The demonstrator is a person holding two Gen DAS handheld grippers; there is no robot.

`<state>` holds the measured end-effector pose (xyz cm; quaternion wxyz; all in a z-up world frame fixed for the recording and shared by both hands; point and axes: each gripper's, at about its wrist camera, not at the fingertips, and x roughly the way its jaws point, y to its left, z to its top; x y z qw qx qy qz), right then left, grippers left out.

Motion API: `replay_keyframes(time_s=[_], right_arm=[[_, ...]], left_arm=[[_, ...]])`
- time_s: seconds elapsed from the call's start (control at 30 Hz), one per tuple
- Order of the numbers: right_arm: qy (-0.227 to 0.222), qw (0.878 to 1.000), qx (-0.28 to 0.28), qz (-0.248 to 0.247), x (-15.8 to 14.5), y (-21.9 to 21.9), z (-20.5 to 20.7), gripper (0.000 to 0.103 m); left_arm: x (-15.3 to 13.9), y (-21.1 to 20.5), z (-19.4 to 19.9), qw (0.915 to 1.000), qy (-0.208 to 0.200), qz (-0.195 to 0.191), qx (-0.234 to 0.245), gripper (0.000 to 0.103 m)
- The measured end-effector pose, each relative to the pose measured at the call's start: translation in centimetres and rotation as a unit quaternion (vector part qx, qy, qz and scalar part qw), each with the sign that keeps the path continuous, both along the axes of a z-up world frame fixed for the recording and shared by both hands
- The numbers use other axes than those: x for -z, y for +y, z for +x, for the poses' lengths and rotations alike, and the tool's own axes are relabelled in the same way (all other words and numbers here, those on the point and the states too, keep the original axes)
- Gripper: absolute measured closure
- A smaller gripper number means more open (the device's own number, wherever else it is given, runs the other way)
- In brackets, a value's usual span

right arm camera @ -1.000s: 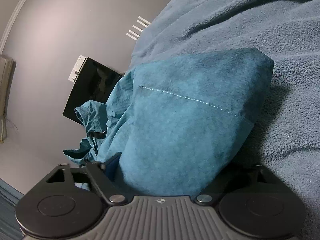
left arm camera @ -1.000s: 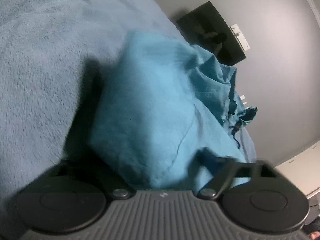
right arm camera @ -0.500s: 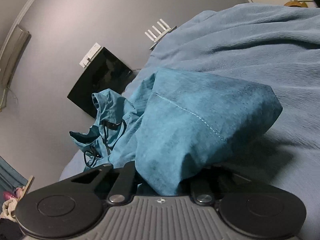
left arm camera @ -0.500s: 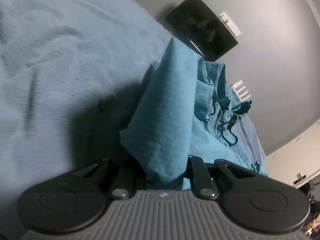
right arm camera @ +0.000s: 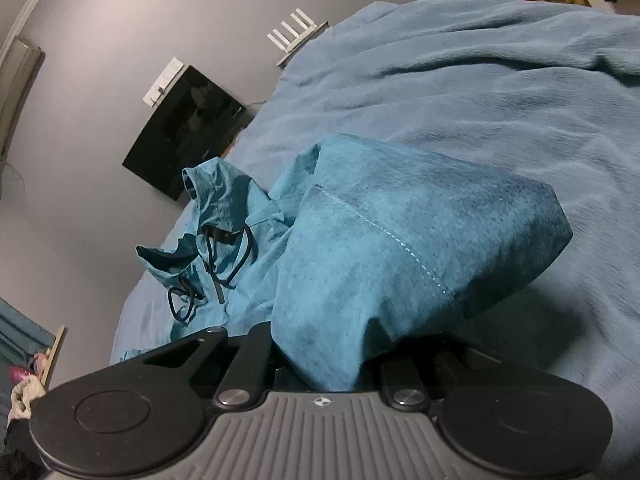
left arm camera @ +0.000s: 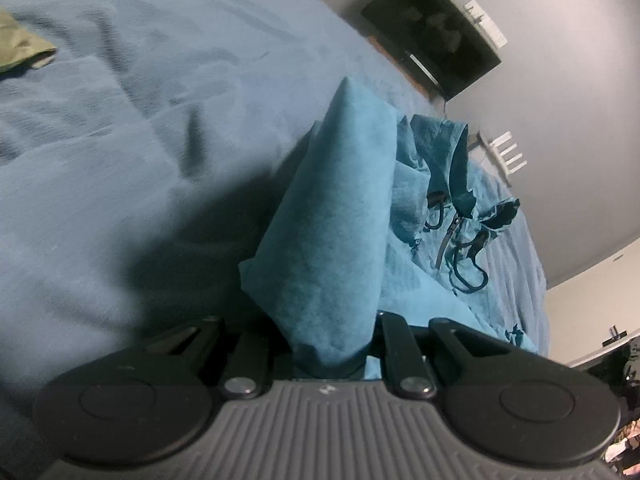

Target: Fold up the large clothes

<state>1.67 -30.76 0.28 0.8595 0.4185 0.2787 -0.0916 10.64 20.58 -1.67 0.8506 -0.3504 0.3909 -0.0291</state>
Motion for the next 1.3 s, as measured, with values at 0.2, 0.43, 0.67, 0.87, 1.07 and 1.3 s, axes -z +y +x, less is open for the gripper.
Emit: replay_keyframes(time_s=[0.2, 0.43, 0.67, 0.87, 1.07, 1.3], right_arm=[[0.050, 0.998, 0.028, 0.014, -0.7, -0.8, -0.4, 0.058], [0.036, 0.993, 0.113, 0.018, -2.1, -3.7, -3.2, 0.019], [0.012, 0.988, 0.133, -0.076, -3.8, -4.3, -4.7, 0.015], [-0.007, 0.971, 0.096, -0.219, -5.5, 0.2, -3.7, 0.012], [-0.049, 0.945, 0.129, -0.295, -7.6, 0.7, -4.2, 0.012], [-0.041, 0.962, -0.040, -0.266, -6.2, 4.0, -0.5, 0.013]], left_arm=[[-1.1, 0.4, -1.1, 0.9968, 0.055, 0.049, -0.032, 0.064], [-3.1, 3.4, -3.2, 0.9894, 0.031, 0.041, -0.136, 0.042], [-6.2, 0.7, -3.4, 0.9858, -0.064, 0.130, -0.086, 0.023], [-4.0, -5.3, -0.5, 0.9859, -0.064, 0.144, 0.056, 0.023], [-2.0, -8.2, 1.7, 0.9816, -0.047, 0.156, 0.099, 0.023], [0.8, -8.9, 4.6, 0.9844, -0.022, 0.131, 0.116, 0.023]])
